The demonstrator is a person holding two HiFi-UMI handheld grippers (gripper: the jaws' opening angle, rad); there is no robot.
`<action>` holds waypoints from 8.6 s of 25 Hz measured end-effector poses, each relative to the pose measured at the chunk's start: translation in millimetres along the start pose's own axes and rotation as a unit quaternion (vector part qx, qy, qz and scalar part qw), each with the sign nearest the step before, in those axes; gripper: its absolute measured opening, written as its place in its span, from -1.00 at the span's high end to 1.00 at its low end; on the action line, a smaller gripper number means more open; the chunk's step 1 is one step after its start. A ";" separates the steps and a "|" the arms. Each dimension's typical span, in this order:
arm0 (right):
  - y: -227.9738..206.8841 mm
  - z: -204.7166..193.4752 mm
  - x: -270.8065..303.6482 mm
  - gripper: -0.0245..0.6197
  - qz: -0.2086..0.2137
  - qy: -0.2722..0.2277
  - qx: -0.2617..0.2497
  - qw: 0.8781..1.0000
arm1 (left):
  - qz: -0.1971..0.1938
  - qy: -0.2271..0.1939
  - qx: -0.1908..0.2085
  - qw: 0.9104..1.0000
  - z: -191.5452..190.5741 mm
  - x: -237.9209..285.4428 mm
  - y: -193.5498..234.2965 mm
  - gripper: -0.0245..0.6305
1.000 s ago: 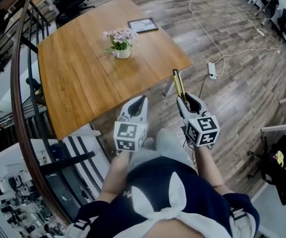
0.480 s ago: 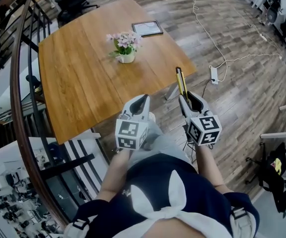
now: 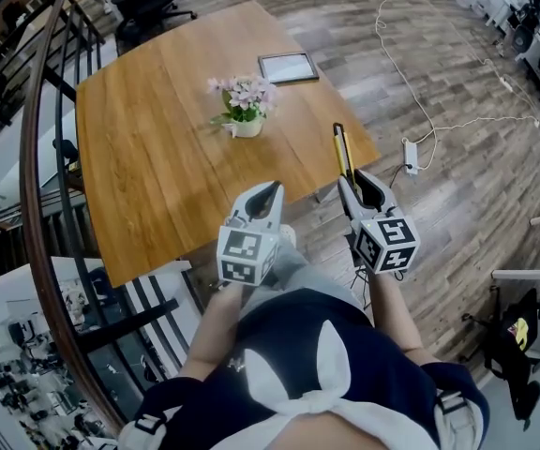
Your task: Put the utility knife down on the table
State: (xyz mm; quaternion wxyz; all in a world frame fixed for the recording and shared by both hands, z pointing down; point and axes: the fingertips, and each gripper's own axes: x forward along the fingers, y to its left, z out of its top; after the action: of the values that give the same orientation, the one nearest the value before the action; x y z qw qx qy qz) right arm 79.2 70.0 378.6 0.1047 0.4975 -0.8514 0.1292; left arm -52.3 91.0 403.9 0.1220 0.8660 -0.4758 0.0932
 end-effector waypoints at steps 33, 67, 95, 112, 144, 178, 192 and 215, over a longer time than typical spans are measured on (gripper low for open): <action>-67.6 13.8 137.6 0.57 0.012 0.027 0.026 0.999 | 0.002 0.053 0.000 0.999 11.5 124.1 82.1 0.87; -82.2 -42.1 206.1 0.57 0.036 0.108 0.040 0.993 | 0.004 0.107 -0.028 0.994 -27.6 169.3 120.6 0.87; -86.6 -80.2 225.1 0.56 0.048 0.158 0.019 0.986 | 0.000 0.135 -0.046 0.990 -52.2 179.4 122.7 0.87; -82.4 -98.8 230.5 0.56 0.059 0.179 0.009 0.982 | 0.004 0.134 -0.050 0.990 -54.1 180.5 124.5 0.87; -88.2 -126.0 252.1 0.56 0.077 0.215 -0.017 0.974 | 0.018 0.136 -0.052 0.989 -58.5 194.2 142.7 0.87; -94.1 -177.8 283.6 0.56 0.119 0.281 -0.054 0.951 | 0.025 0.165 -0.054 0.984 -70.9 221.6 156.9 0.87; -91.6 -199.6 294.4 0.56 0.137 0.303 -0.087 0.939 | 0.018 0.174 -0.056 0.983 -75.4 229.5 155.8 0.87; -91.6 -212.0 298.9 0.54 0.173 0.317 -0.119 0.925 | 0.016 0.178 -0.057 0.982 -72.4 235.8 149.8 0.87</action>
State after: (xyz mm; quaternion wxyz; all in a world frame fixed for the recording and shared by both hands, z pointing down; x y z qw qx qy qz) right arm 25.5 -149.5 681.2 0.4032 0.2594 -0.8559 0.1941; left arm -57.5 -153.8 556.7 0.2527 0.8193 -0.4649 0.2208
